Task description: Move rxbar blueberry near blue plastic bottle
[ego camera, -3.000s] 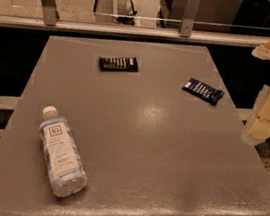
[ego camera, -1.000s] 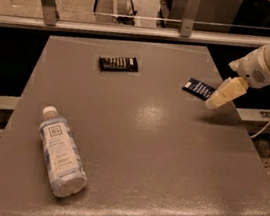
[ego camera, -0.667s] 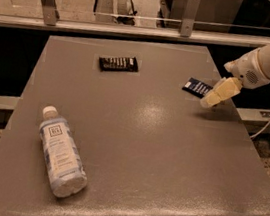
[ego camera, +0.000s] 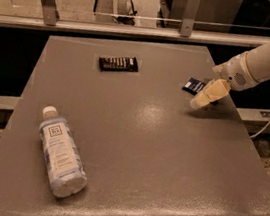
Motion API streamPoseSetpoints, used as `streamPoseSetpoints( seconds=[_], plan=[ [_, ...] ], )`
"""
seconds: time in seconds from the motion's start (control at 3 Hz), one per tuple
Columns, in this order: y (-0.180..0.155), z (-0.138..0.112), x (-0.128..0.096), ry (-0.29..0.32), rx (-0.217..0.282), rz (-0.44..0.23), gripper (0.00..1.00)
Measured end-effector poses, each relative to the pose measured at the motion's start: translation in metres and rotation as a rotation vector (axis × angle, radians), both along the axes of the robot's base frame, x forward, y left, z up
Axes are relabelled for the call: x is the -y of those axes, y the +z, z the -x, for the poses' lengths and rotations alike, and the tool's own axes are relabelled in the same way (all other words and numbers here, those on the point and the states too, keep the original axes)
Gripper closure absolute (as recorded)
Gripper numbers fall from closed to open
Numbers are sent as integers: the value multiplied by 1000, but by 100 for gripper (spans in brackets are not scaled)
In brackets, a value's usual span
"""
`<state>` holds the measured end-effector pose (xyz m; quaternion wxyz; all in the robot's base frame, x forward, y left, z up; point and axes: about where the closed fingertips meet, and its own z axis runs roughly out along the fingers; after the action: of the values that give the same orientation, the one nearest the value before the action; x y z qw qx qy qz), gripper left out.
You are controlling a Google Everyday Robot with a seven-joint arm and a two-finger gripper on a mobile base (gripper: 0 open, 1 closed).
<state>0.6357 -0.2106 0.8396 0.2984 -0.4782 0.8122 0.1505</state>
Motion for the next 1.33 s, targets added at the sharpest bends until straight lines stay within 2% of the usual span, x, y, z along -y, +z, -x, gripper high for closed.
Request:
streamPoseSetpoints(
  seconds=[0.33, 0.67, 1.33],
  plan=[
    [-3, 3, -13, 18, -15, -14, 0],
    [-4, 8, -19, 29, -21, -11, 17],
    [-4, 16, -20, 33, -26, -6, 64]
  ],
)
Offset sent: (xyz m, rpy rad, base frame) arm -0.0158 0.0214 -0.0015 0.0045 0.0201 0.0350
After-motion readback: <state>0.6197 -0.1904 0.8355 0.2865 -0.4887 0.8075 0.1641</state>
